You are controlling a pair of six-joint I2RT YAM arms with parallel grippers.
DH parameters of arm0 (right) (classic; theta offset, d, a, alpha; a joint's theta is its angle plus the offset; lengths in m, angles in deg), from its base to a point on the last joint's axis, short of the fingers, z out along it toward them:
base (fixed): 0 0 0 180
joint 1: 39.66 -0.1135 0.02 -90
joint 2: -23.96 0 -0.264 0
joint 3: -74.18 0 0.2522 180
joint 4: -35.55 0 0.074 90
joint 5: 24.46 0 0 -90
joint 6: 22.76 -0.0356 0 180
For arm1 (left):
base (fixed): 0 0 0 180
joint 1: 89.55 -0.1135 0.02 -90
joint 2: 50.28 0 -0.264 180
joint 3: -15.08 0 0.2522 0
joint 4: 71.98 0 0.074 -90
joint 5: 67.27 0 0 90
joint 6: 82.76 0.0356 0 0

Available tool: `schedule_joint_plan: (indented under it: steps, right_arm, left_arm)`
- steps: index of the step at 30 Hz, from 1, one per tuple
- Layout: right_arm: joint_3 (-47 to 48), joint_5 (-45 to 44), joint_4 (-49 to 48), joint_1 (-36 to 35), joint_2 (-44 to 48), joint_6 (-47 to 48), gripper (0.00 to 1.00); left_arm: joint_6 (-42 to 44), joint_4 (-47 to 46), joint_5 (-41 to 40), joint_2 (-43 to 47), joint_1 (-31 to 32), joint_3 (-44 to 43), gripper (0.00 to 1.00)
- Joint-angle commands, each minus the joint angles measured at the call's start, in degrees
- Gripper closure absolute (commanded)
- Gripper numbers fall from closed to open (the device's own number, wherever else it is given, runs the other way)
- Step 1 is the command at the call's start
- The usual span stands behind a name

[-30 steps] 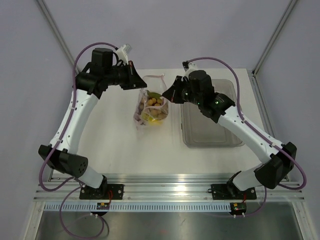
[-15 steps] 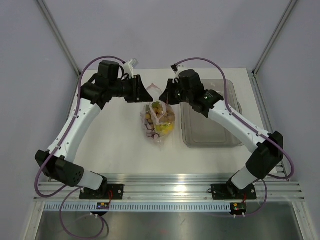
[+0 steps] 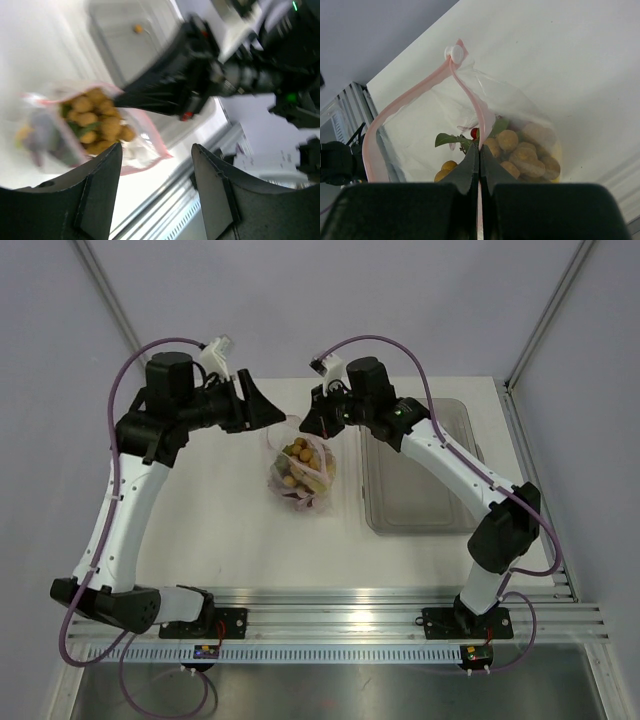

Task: Place the food in the zip-top bag and seal the zipper
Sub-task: Adjust the zipper food storage bag at the center of the board.

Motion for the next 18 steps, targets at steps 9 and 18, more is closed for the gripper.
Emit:
schedule_joint_plan:
  steps: [9,18]
  right_arm:
    - [3.5,9.8,0.1,0.7,1.0,5.5,1.00]
    - [8.1,26.2,6.4,6.3,-3.5,9.0,1.00]
  left_arm:
    - [9.2,-25.2,0.8,10.4,-12.0,20.6,0.30]
    - [19.1,-52.3,18.9,14.2,-17.9,41.3,0.28]
